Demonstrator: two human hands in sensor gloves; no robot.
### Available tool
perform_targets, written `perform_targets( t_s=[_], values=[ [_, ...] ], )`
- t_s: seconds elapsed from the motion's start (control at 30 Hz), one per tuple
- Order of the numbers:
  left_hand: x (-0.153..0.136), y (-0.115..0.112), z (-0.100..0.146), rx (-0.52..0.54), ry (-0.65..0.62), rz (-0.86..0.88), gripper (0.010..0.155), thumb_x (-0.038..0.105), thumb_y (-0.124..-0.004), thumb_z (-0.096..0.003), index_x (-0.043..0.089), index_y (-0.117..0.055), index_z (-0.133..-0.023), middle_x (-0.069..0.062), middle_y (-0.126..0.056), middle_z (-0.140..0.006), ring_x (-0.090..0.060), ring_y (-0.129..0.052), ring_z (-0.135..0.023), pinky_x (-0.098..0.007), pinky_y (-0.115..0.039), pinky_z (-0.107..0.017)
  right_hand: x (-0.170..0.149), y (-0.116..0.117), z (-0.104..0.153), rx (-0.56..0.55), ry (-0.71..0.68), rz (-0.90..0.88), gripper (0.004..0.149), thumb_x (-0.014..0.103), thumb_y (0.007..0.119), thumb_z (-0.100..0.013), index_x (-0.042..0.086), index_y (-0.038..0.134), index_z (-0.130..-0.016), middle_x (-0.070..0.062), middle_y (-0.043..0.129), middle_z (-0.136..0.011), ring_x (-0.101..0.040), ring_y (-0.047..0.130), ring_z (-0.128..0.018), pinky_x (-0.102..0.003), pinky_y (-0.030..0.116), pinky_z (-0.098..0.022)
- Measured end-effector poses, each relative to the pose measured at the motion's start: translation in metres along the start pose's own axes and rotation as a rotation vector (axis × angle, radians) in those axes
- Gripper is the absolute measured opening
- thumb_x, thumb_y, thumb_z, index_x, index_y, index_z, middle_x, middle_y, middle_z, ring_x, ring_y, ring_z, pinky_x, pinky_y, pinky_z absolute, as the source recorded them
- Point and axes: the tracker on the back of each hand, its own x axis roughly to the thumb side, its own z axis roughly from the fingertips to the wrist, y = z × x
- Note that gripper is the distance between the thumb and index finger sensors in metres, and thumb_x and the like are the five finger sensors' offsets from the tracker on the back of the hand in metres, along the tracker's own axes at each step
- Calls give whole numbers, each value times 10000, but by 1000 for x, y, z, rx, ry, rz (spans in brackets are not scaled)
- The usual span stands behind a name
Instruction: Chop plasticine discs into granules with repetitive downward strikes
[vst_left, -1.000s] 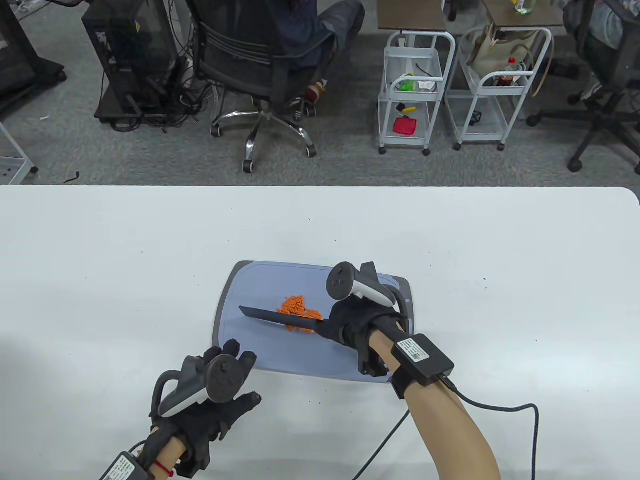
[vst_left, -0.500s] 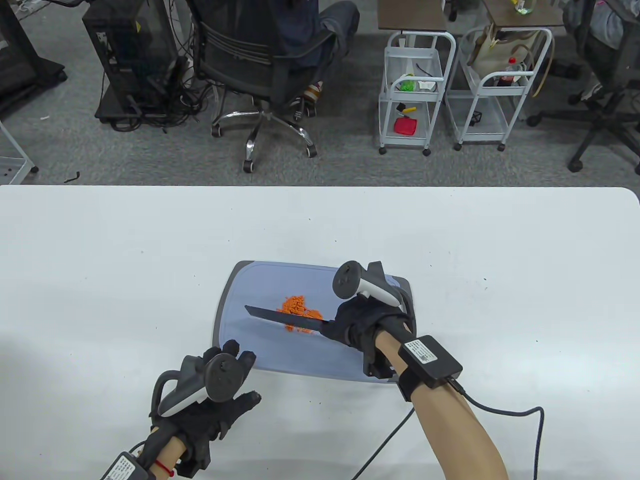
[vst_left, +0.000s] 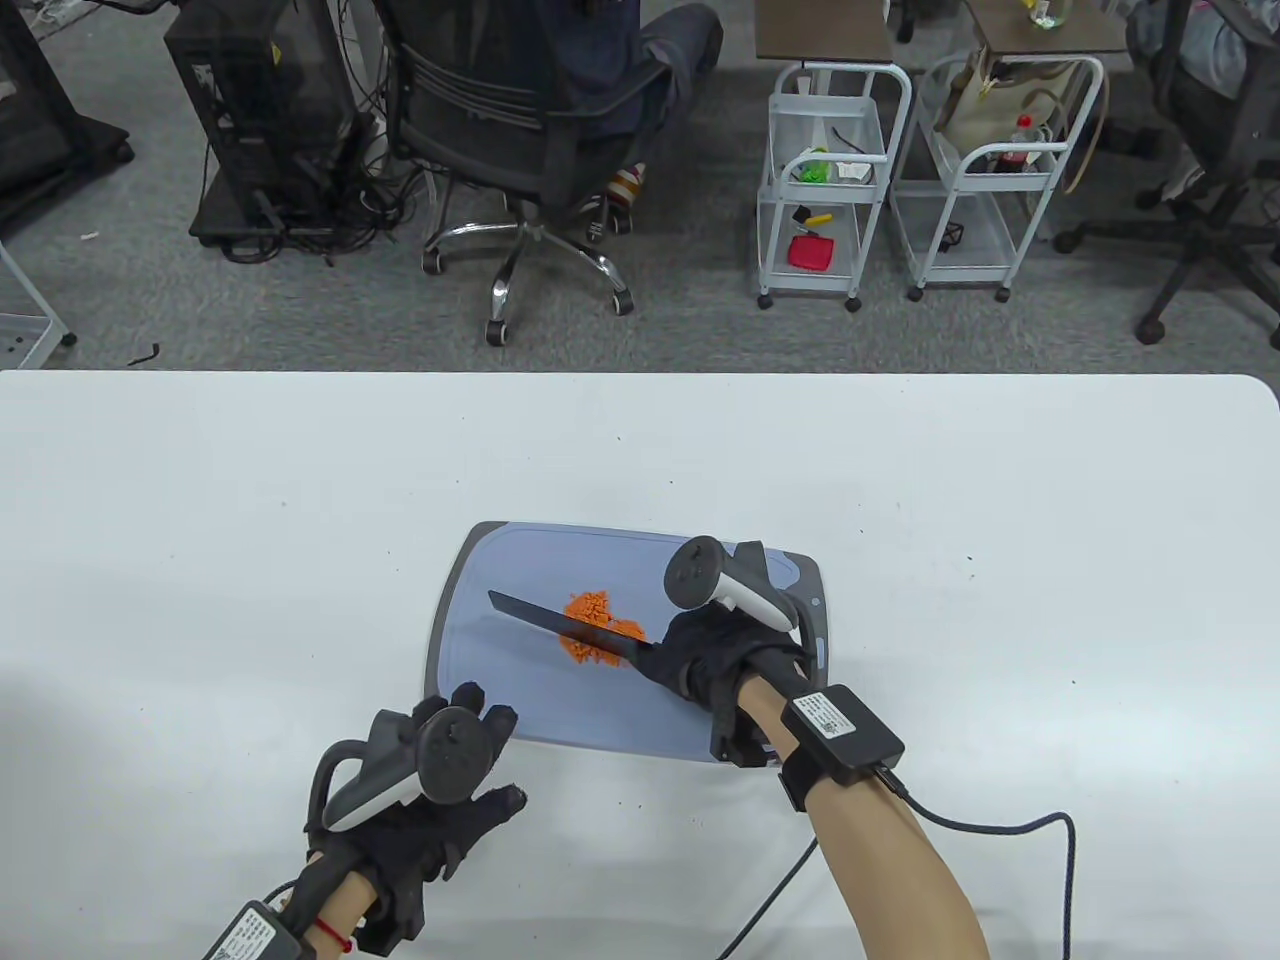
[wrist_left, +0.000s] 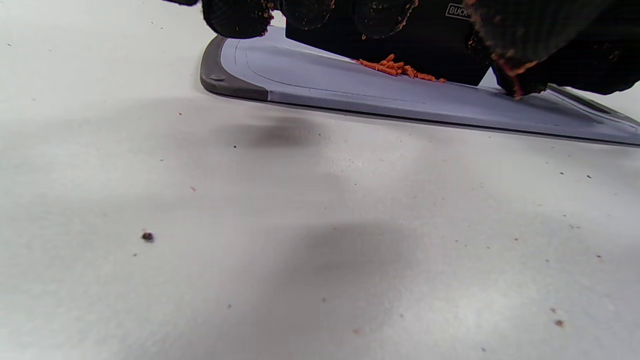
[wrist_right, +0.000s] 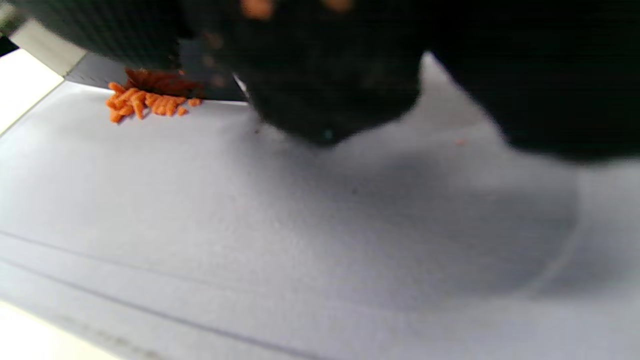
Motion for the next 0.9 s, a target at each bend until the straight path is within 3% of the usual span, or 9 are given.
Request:
perform_targets(
  t_s=[0.2,0.5,0.77,0.9],
  values=[
    [-3,1,4,18,5,18,812,671,-601,-423,324,-444,-1140,-118,-341,-1273,-498,-495,-1118,-656,-427,-770,-22,-8,16,60,72,16,701,698,812,-385,50,961,-608,-8,1015,-177,-315,1037,71,-570,889,-91],
    [-11,4,2,44,32,20,817,669,-603,-422,318,-438,-1141,-129,-289,-1269,-494,-474,-1121,-653,-418,-771,-30,-24,33,50,62,1,715,688,780,-443,26,963,-638,-16,1024,-204,-308,1028,70,-557,874,-76],
    [-11,1,-2,40,27,14,813,666,-604,-423,317,-443,-1139,-117,-290,-1270,-482,-451,-1129,-644,-405,-777,-39,-45,73,35,9,-172,739,668,729,-440,38,890,-790,-10,1026,-288,-268,1030,45,-520,874,-67],
    [-10,3,0,59,22,24,812,666,-605,-423,319,-444,-1140,-114,-293,-1271,-484,-447,-1130,-646,-402,-777,-55,-47,97,3,3,-319,645,607,714,-462,178,834,-929,-16,1025,-367,-248,1034,18,-497,875,-66]
  ],
)
